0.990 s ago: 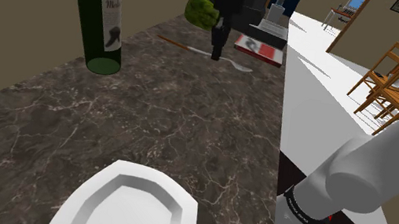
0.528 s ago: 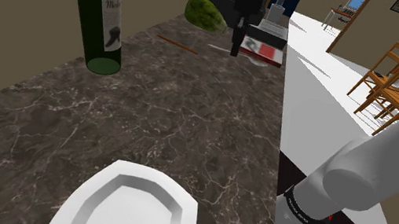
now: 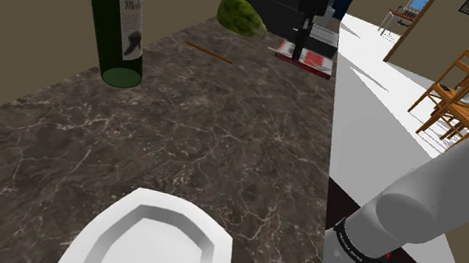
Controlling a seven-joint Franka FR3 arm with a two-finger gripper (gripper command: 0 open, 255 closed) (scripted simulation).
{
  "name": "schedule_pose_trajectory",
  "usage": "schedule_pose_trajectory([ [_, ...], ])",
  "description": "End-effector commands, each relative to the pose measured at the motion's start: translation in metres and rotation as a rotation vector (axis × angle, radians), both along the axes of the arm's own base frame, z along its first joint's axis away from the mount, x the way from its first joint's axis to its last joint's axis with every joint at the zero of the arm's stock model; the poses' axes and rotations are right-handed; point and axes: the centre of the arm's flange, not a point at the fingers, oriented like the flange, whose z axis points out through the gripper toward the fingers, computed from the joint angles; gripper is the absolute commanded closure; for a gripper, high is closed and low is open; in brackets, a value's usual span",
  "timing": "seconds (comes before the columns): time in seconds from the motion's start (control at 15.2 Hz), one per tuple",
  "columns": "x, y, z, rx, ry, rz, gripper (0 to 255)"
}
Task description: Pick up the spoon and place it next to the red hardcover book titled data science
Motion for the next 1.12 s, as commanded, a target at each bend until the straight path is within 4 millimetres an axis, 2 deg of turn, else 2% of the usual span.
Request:
schedule_pose_trajectory([
  [0.0, 0.0, -0.024, 0.0, 0.0, 0.0, 0.002, 255],
  [0.4, 0.01, -0.102, 0.0, 0.0, 0.0, 0.002, 255],
  [0.46, 0.011, -0.11, 0.0, 0.0, 0.0, 0.002, 255],
  [1.06, 0.011, -0.11, -0.047, 0.0, 0.0, 0.002, 255],
])
